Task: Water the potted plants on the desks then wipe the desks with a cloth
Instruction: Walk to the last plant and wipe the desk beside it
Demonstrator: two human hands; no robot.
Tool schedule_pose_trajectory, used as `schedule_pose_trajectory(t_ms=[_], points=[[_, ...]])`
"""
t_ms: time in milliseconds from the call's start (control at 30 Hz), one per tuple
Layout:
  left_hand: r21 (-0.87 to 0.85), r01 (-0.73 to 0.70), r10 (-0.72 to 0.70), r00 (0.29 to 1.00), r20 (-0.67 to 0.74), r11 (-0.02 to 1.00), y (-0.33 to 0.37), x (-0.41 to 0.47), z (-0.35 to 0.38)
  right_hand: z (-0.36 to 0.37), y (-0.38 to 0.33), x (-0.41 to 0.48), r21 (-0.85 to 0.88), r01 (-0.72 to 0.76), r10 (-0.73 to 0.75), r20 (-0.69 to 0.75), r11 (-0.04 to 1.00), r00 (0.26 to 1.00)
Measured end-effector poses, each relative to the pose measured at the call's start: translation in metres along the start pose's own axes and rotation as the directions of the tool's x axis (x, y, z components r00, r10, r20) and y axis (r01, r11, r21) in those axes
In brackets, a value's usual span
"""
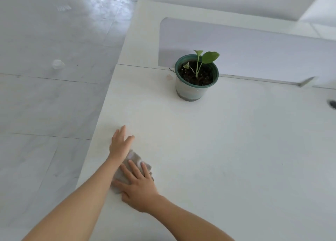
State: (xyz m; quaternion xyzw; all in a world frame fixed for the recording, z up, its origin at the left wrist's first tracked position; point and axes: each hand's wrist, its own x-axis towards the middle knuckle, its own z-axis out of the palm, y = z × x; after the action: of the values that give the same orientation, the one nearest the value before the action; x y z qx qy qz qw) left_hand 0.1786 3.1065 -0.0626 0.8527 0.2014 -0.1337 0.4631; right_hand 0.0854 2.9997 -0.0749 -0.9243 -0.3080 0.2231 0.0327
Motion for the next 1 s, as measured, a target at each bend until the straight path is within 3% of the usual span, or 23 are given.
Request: schedule_pose_trajectory(t_ms=[67, 100, 200, 267, 367, 467, 567, 633, 700, 767, 800, 867, 933, 1000], points=[[-0.065, -0.036, 0.035, 0.999, -0.016, 0.997, -0.004, -0.013, -0.013, 0.003, 0.02, -0.007, -0.025, 0.107, -0.107, -0.025, 0.994, 0.994], [-0.017, -0.061, 0.06, 0.997, -0.045, 0.998, -0.008, -0.022, -0.018, 0.007, 0.037, -0.013, -0.033, 0.072, -0.074, -0.043, 0.997, 0.996], [0.219, -0.101, 0.121, 0.99, -0.079, 0.971, -0.032, -0.054, -0.022, 0.005, 0.096, -0.047, 0.081, -0.214, 0.222, -0.111, 0.974, 0.969], [0.346, -0.101, 0.137, 0.987, -0.082, 0.933, -0.05, -0.078, -0.019, 0.007, 0.146, -0.074, 0.185, -0.417, 0.449, -0.191, 0.89, 0.873], [0.509, -0.081, 0.148, 0.985, -0.093, 0.857, -0.081, -0.108, -0.011, 0.003, 0.194, -0.116, 0.42, -0.691, 0.786, -0.095, 0.588, 0.611], [0.603, -0.048, 0.118, 0.99, -0.077, 0.796, -0.105, -0.125, -0.008, 0.003, 0.185, -0.118, 0.498, -0.766, 0.896, -0.052, 0.406, 0.441], [0.641, 0.006, 0.078, 0.992, -0.102, 0.767, -0.118, -0.136, -0.015, 0.006, 0.144, -0.096, 0.542, -0.771, 0.927, -0.042, 0.336, 0.374], [0.612, 0.053, 0.049, 0.988, -0.15, 0.789, -0.124, -0.14, -0.022, 0.009, 0.112, -0.083, 0.503, -0.753, 0.886, -0.059, 0.423, 0.459], [0.541, 0.111, 0.033, 0.968, -0.25, 0.834, -0.13, -0.144, -0.027, 0.012, 0.079, -0.072, 0.43, -0.677, 0.784, -0.131, 0.597, 0.607], [0.452, 0.177, -0.043, 0.956, -0.291, 0.874, -0.135, -0.148, -0.032, 0.009, 0.049, -0.062, 0.361, -0.491, 0.595, -0.28, 0.792, 0.753], [0.386, 0.197, -0.08, 0.951, -0.299, 0.901, -0.138, -0.15, -0.034, 0.005, 0.036, -0.058, 0.334, -0.413, 0.508, -0.283, 0.847, 0.814], [0.236, 0.194, -0.118, 0.945, -0.304, 0.952, -0.141, -0.153, -0.039, -0.005, 0.011, -0.051, 0.331, -0.273, 0.384, -0.342, 0.903, 0.858], [0.129, 0.168, -0.121, 0.942, -0.313, 0.977, -0.145, -0.157, -0.044, -0.015, -0.017, -0.04, 0.427, -0.131, 0.302, -0.362, 0.895, 0.882], [0.082, 0.15, -0.115, 0.936, -0.334, 0.985, -0.146, -0.159, -0.049, -0.018, -0.045, -0.037, 0.318, 0.043, 0.06, -0.306, 0.947, 0.95]])
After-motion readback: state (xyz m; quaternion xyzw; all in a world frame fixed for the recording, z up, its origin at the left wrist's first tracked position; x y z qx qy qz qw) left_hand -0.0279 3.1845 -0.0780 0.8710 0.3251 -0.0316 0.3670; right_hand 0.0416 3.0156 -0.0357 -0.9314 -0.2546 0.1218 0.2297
